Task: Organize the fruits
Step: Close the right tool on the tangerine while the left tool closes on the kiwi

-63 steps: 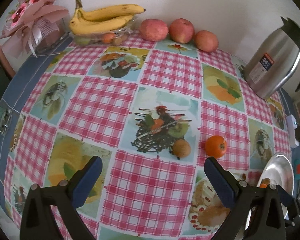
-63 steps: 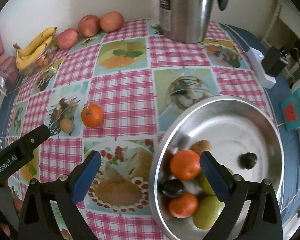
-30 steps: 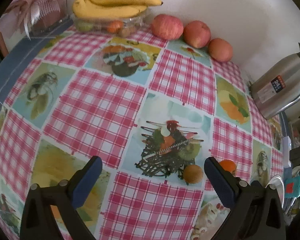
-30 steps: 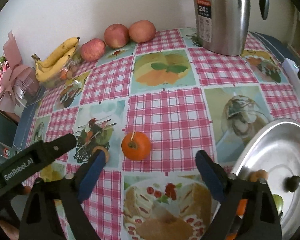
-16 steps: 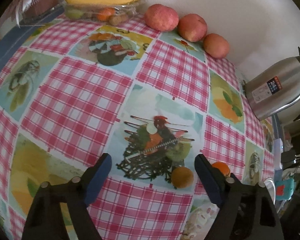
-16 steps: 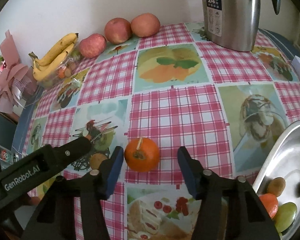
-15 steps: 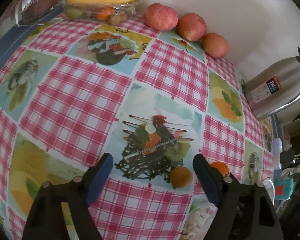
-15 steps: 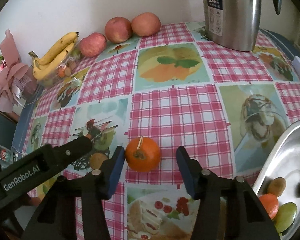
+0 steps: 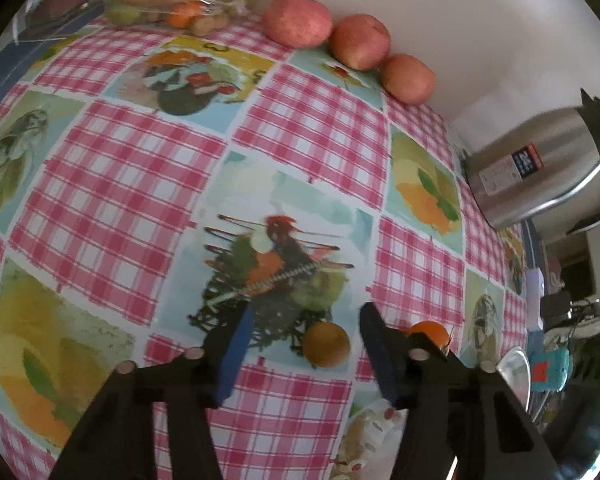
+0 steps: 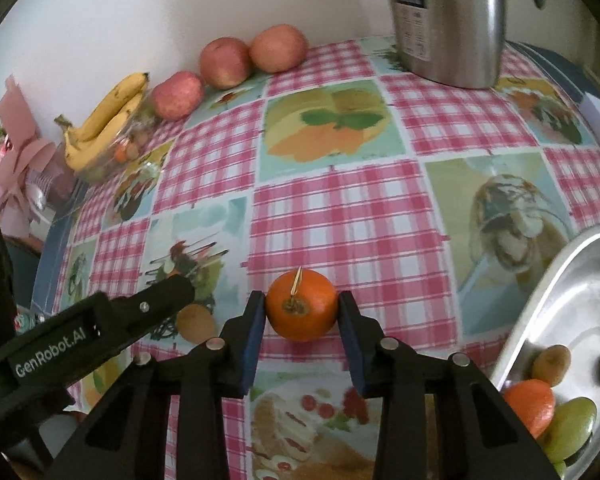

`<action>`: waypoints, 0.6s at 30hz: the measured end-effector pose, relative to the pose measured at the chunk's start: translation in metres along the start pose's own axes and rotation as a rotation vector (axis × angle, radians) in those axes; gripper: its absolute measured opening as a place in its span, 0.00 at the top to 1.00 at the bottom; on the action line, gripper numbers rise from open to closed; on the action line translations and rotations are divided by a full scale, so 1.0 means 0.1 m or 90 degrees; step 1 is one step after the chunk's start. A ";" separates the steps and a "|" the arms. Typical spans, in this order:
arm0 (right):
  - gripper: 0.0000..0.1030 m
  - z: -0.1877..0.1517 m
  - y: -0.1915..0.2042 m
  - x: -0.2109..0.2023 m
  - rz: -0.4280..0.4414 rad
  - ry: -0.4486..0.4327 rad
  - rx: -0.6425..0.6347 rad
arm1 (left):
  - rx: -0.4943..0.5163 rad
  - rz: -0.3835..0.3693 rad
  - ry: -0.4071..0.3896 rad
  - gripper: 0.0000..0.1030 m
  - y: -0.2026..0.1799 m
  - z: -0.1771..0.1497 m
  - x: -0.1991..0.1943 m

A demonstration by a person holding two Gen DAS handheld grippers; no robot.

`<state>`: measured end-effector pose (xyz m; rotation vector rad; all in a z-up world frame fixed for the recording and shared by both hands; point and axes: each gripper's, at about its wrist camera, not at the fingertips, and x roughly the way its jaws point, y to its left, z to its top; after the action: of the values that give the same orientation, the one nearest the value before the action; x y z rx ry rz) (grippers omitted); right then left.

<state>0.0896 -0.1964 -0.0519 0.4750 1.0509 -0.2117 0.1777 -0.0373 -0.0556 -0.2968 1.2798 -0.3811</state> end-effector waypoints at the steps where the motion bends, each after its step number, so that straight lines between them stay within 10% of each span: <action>1: 0.63 0.00 -0.03 -0.01 0.000 0.000 0.006 | 0.007 -0.002 0.004 0.49 -0.03 -0.01 0.02; 8: 0.63 0.03 -0.12 -0.06 0.002 -0.004 0.027 | 0.028 0.001 0.023 0.73 -0.13 -0.05 0.08; 18: 0.63 0.05 -0.11 -0.19 0.006 -0.013 0.033 | -0.001 -0.011 0.009 0.73 -0.07 -0.04 -0.06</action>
<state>0.0803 -0.2094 -0.0363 0.5232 1.0249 -0.2360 0.1718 -0.0412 -0.0488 -0.3067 1.2921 -0.3977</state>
